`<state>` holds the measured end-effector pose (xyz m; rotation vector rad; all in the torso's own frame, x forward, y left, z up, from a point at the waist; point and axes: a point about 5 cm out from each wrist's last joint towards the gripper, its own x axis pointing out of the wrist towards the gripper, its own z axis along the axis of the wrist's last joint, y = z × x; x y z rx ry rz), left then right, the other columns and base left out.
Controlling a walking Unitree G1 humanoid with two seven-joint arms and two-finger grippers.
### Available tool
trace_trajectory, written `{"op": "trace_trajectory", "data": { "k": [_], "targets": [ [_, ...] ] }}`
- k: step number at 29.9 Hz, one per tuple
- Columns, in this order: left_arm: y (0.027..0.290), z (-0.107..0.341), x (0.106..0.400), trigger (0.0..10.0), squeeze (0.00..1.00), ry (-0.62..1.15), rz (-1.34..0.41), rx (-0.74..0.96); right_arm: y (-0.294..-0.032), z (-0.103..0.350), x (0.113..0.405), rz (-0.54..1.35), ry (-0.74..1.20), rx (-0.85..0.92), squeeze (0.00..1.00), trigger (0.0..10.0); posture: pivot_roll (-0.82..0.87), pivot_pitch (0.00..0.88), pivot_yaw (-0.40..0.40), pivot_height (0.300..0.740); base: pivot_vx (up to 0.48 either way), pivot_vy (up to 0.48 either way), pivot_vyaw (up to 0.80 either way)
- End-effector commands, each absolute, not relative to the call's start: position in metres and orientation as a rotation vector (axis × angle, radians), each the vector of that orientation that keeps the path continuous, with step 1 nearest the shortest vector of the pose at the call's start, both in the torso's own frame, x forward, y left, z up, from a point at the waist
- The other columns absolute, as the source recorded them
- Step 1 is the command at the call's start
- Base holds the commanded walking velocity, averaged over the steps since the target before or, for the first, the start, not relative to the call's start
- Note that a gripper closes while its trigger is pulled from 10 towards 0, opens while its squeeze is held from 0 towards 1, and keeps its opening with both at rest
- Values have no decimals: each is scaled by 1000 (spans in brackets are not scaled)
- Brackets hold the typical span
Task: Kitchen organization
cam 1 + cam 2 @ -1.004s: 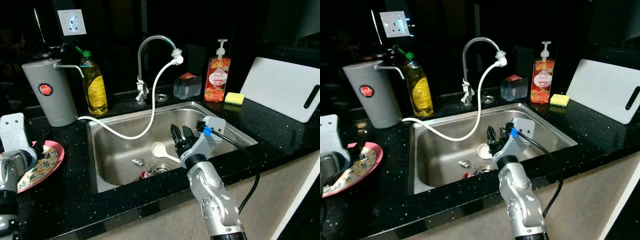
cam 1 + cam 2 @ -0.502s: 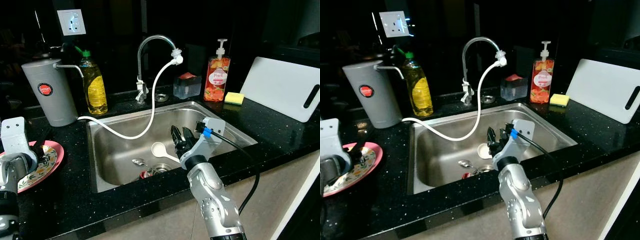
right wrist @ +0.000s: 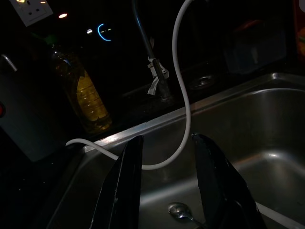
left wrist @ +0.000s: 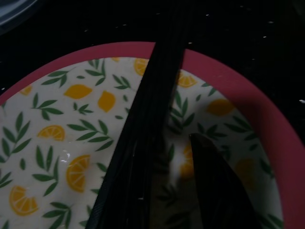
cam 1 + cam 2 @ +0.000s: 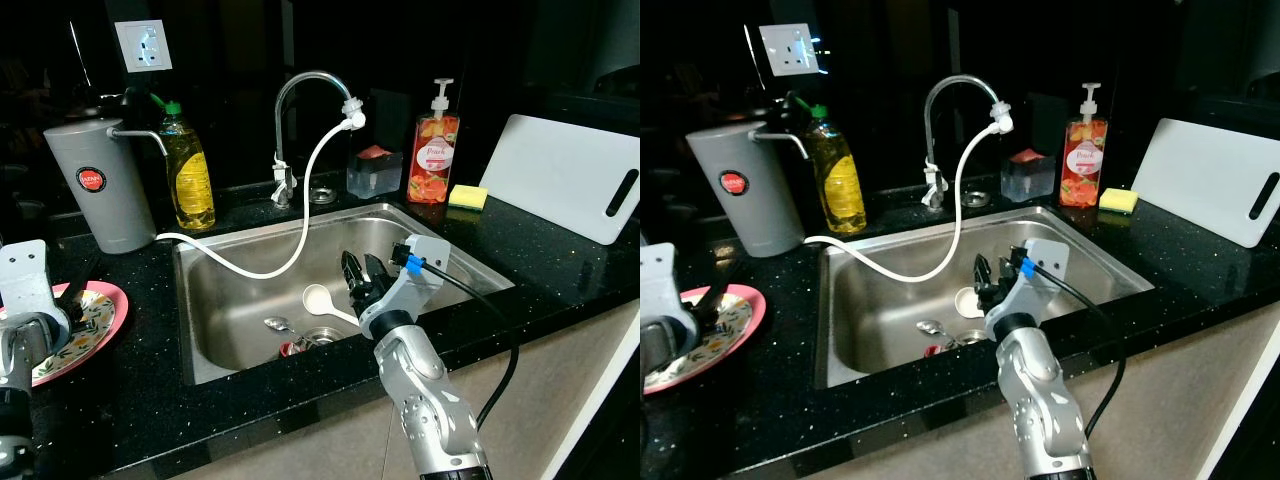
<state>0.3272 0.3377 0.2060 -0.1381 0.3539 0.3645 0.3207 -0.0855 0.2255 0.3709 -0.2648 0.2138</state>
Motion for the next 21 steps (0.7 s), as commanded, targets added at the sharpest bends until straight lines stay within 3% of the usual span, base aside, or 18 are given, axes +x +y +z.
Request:
{"op": "trace_trajectory", "data": {
  "k": [1,19,20,21],
  "targets": [
    [351,202,319,10000,0,387,425,-96,-87,224,319,209,-253,376,0,10000,15,0,65,740,0,0,0],
    [348,192,318,10000,0,430,399,-160,-86,223,319,215,-251,374,0,10000,14,0,57,740,0,0,0],
    [348,191,318,4980,0,432,398,-165,-86,223,319,216,-251,374,0,10000,14,0,57,740,0,0,0],
    [348,191,318,4980,0,432,398,-165,-86,223,319,216,-251,374,0,10000,14,0,57,740,0,0,0]
  ]
}}
